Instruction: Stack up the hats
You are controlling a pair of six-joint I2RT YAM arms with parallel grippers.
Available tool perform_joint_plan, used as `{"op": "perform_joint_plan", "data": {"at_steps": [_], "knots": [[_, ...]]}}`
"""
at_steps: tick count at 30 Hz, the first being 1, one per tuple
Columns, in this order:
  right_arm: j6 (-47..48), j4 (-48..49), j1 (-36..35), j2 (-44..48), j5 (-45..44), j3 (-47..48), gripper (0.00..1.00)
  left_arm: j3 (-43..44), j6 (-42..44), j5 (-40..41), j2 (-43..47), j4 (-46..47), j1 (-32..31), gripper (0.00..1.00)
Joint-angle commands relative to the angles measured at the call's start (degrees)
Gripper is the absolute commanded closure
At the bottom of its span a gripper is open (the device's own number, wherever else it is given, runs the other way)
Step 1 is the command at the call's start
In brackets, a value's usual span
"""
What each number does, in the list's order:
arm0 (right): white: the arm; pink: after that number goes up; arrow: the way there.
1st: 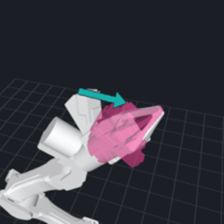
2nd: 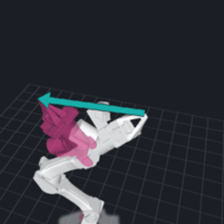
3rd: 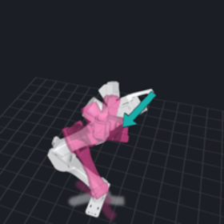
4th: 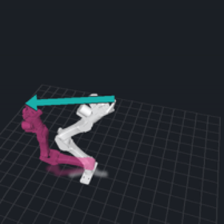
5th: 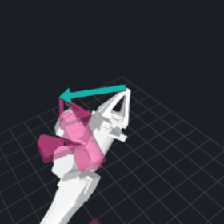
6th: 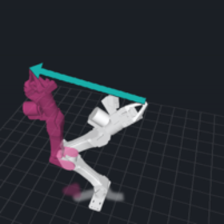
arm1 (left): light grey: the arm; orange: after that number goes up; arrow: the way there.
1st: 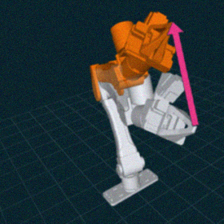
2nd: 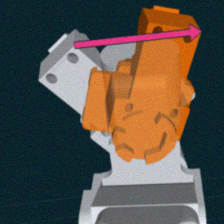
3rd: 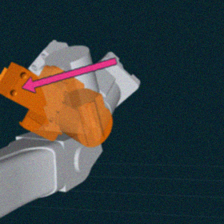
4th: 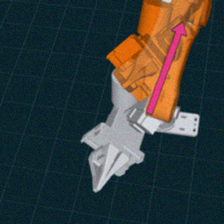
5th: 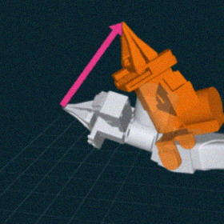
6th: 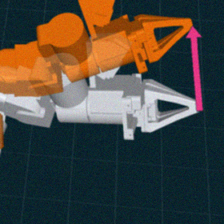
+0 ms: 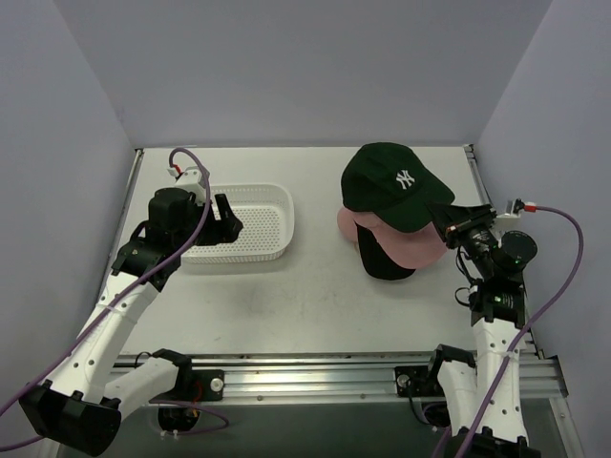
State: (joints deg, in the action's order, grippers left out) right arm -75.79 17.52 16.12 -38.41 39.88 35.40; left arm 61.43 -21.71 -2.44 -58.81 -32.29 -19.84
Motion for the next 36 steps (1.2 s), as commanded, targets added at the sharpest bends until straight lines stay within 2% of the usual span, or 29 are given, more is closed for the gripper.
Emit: {"op": "perform_joint_plan", "data": {"at_steps": [1,7,14,20,24,29,36], "knots": [[4.1,-2.9,0.6,0.0,0.0,4.2,1.00,0.2,0.9,-0.6,-0.1,2.6,-0.3,0.22],[7.9,-9.6,0.6,0.7,-2.3,5.2,1.00,0.1,1.2,-0.5,-0.3,2.5,-0.3,0.22],[6.4,-9.1,1.5,1.8,-2.6,0.5,1.00,0.1,1.5,-0.8,-0.3,2.2,-0.3,0.22],[5.0,-6.2,1.9,3.3,-2.5,-3.9,1.00,-0.1,1.7,-0.9,-0.4,2.1,-0.3,0.22],[1.4,-0.4,2.1,4.0,-1.1,-8.7,1.00,-0.3,1.9,-1.2,-0.7,2.1,-0.3,0.21],[1.1,1.0,2.6,5.1,-1.0,-11.6,1.00,-0.3,2.0,-1.3,-0.7,1.8,-0.3,0.21],[-1.8,8.7,2.8,6.9,0.5,-18.3,1.00,-0.4,2.1,-1.4,-0.6,1.8,-0.3,0.21]]}}
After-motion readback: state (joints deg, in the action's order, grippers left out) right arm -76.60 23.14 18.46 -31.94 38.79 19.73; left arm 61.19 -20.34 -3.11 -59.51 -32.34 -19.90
